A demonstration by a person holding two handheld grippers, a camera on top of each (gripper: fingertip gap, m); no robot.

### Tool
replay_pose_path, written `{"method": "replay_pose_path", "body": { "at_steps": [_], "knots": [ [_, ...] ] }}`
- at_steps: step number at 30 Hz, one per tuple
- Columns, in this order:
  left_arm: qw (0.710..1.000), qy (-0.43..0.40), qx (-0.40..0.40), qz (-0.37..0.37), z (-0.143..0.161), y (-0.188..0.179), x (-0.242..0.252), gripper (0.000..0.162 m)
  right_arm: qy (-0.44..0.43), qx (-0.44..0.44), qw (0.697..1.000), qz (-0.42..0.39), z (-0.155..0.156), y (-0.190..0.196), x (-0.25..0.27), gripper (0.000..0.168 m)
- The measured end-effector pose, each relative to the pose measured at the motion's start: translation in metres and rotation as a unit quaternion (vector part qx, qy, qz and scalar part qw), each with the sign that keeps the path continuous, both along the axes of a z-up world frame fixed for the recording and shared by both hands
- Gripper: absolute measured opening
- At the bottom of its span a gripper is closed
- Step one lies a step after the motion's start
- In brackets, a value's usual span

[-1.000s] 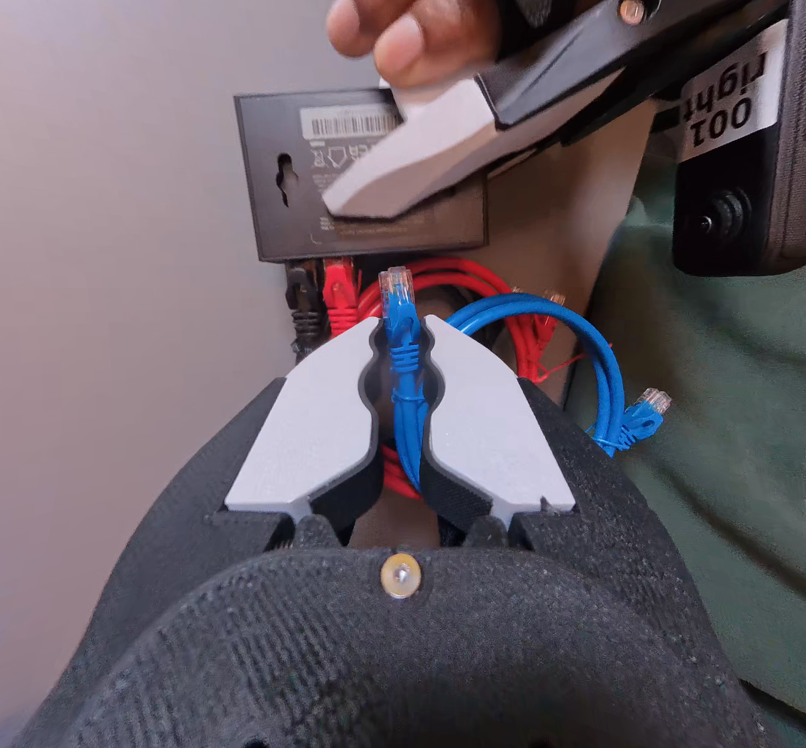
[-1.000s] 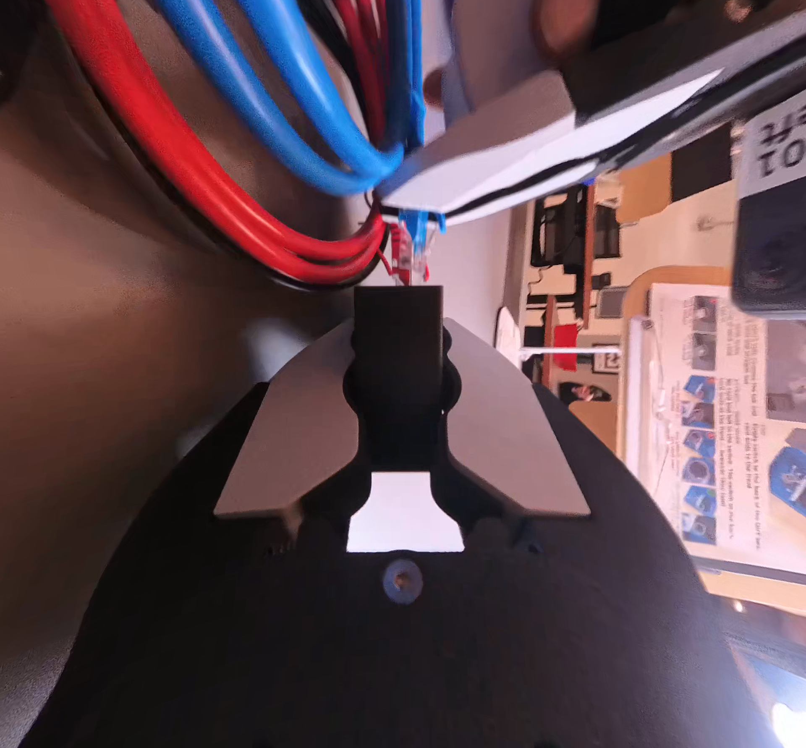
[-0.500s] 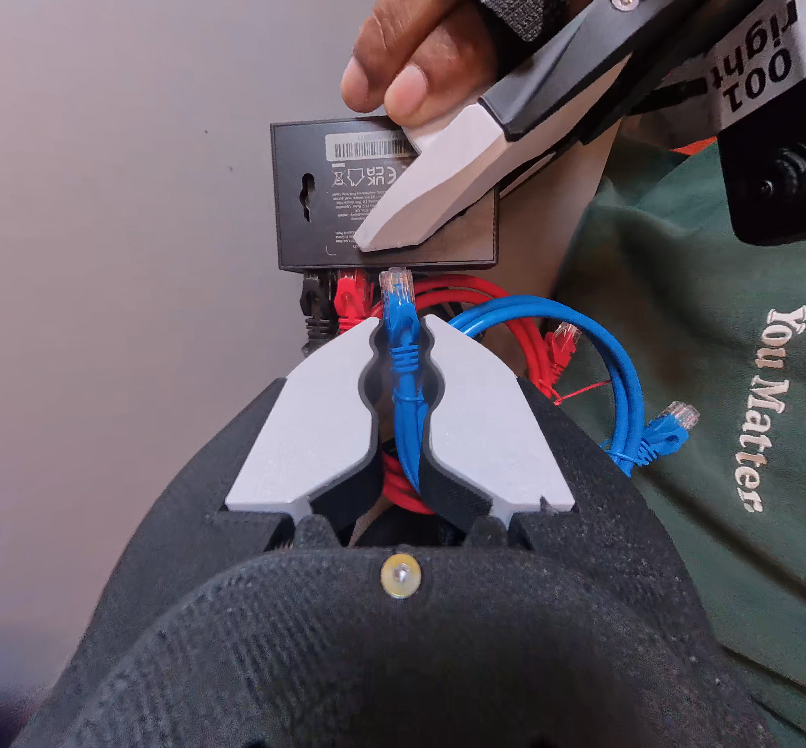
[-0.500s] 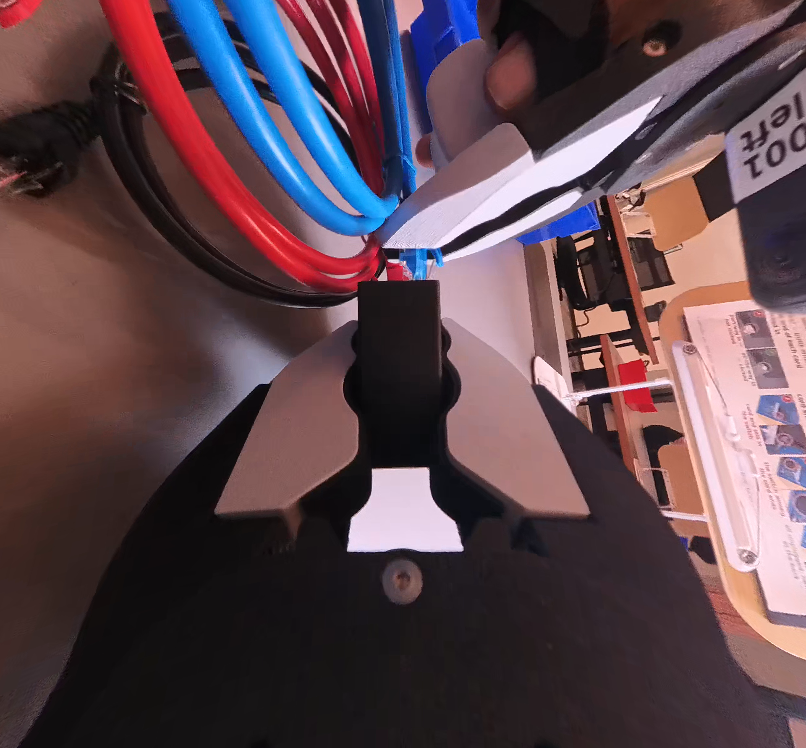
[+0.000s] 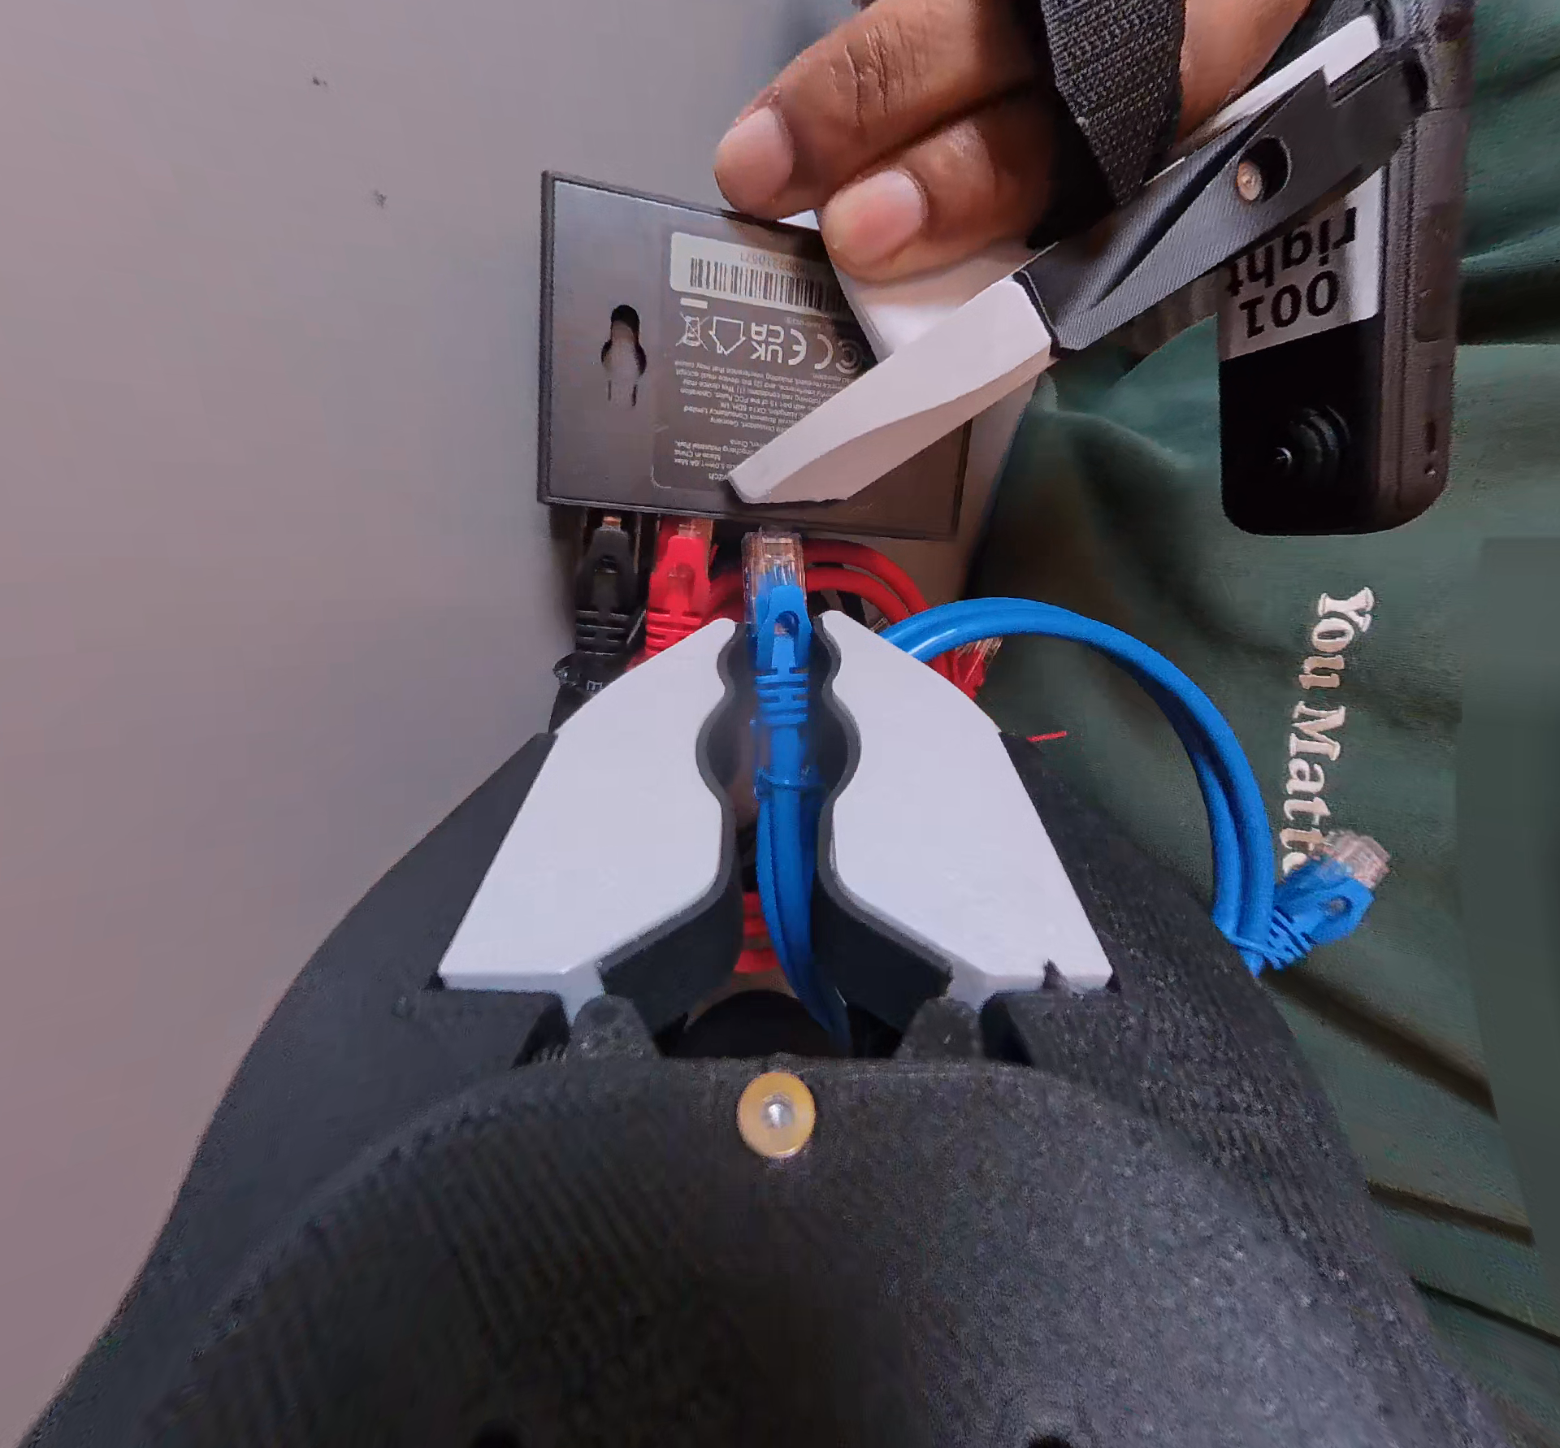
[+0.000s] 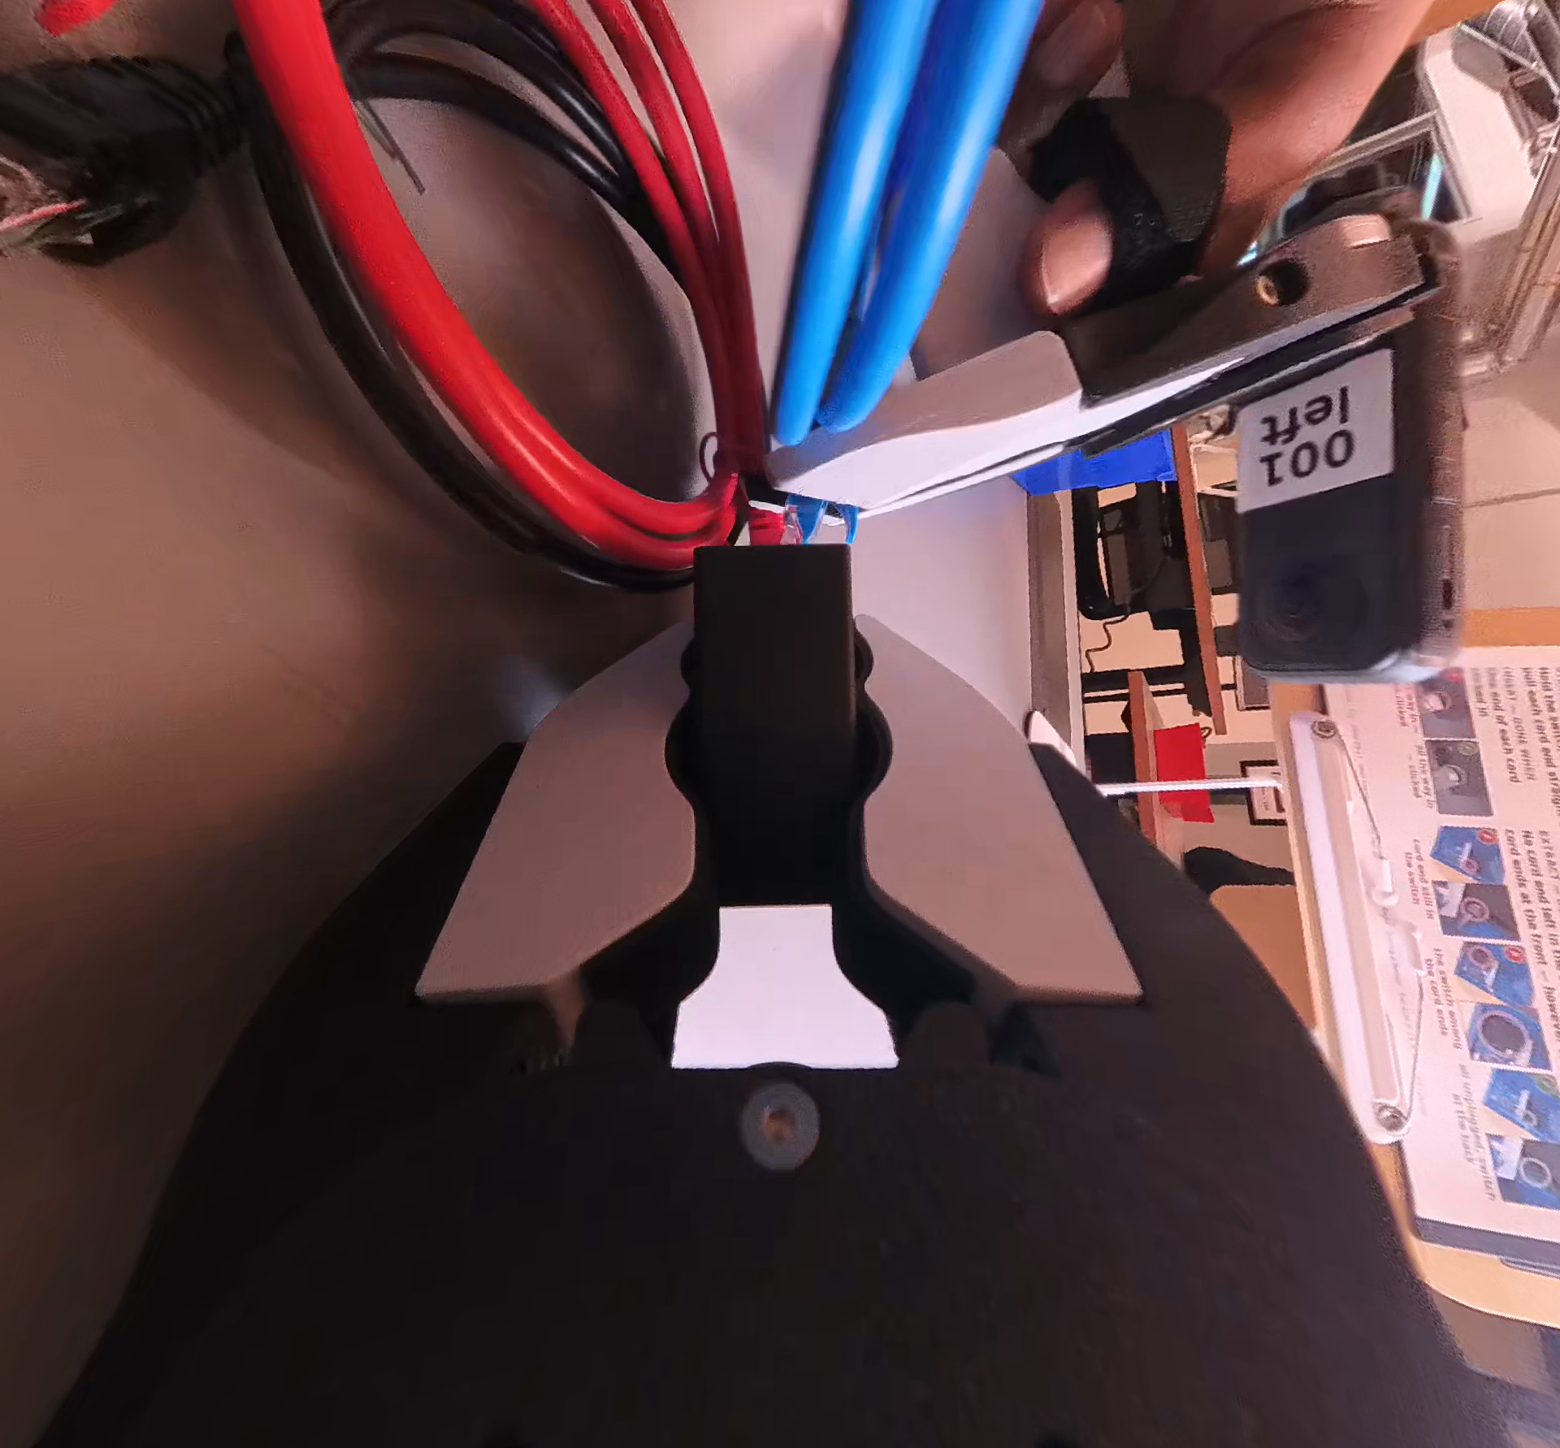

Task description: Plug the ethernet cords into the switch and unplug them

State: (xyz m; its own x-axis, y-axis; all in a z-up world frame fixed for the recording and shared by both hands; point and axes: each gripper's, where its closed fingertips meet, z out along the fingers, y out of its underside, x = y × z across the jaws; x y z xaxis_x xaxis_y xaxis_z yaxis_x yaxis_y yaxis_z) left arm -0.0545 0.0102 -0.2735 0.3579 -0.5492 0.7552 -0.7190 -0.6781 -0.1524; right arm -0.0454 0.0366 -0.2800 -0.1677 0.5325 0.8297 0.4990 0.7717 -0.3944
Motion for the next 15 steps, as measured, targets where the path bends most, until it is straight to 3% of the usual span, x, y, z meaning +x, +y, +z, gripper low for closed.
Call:
{"method": "replay_pose_path", "body": {
  "at_steps": [6, 15],
  "knots": [
    [0.998, -0.054, 0.023, 0.027, -0.0007, 0.0039, 0.0028, 0.012, -0.001, 0.004, 1.000, -0.003, 0.0003, 0.0010, 0.0008, 0.030],
    [0.984, -0.053, 0.167, 0.044, -0.0065, 0.0086, 0.0051, 0.013, -0.003, 0.008, 1.000, -0.014, 0.0007, 0.0048, 0.0013, 0.030]
  ]
}}
